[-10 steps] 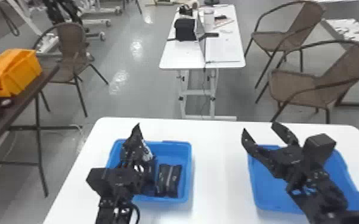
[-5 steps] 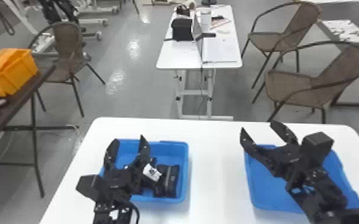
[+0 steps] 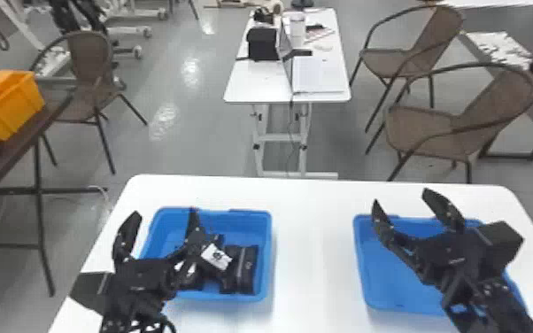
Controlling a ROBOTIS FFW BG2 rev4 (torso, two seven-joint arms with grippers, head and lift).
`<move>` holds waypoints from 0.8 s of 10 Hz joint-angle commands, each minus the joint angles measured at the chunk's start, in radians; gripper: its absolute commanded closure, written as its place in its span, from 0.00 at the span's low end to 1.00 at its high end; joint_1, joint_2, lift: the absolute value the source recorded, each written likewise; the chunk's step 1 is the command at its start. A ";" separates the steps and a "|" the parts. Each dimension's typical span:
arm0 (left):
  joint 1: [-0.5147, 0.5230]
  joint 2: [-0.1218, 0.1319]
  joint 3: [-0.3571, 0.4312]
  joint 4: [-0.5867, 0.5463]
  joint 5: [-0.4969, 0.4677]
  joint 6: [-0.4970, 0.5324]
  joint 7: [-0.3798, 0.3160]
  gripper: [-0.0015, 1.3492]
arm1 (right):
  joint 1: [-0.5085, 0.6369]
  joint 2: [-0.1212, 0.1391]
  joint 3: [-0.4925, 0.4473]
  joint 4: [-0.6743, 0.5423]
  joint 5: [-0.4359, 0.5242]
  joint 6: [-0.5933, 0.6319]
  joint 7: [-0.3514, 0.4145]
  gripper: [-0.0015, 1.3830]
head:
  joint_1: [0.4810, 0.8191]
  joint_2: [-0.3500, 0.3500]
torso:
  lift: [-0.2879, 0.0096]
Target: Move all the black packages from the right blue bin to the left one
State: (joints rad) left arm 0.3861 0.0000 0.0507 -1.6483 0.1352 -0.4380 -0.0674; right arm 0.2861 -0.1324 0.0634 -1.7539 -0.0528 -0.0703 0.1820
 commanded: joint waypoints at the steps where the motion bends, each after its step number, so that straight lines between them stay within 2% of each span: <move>1: 0.092 -0.003 0.020 -0.070 -0.028 0.050 -0.002 0.06 | 0.100 0.001 -0.031 -0.099 0.004 0.055 0.001 0.16 | 0.63 0.63 | 0.97; 3: 0.198 -0.003 0.015 -0.153 -0.068 0.133 -0.002 0.06 | 0.234 0.002 -0.059 -0.193 -0.007 0.107 0.001 0.16 | 0.63 0.63 | 0.97; 4: 0.226 -0.003 0.021 -0.183 -0.068 0.163 0.005 0.06 | 0.303 0.013 -0.068 -0.242 -0.006 0.115 -0.009 0.16 | 0.63 0.61 | 0.97; 5: 0.257 -0.003 0.026 -0.220 -0.095 0.196 0.038 0.07 | 0.377 0.031 -0.076 -0.294 0.010 0.110 -0.064 0.16 | 0.63 0.61 | 0.97; 6: 0.269 -0.003 0.043 -0.232 -0.121 0.196 0.047 0.07 | 0.406 0.050 -0.076 -0.291 0.001 0.076 -0.098 0.16 | 0.63 0.60 | 0.97; 7: 0.269 -0.003 0.049 -0.232 -0.131 0.188 0.043 0.07 | 0.393 0.060 -0.074 -0.279 -0.001 0.073 -0.092 0.16 | 0.63 0.60 | 0.97; 8: 0.263 -0.003 0.037 -0.232 -0.121 0.200 0.043 0.07 | 0.386 0.060 -0.071 -0.277 0.005 0.075 -0.084 0.16 | 0.63 0.62 | 0.97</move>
State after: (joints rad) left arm 0.6519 0.0000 0.0929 -1.8802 0.0094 -0.2434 -0.0245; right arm 0.6761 -0.0736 -0.0092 -2.0330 -0.0507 0.0045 0.0955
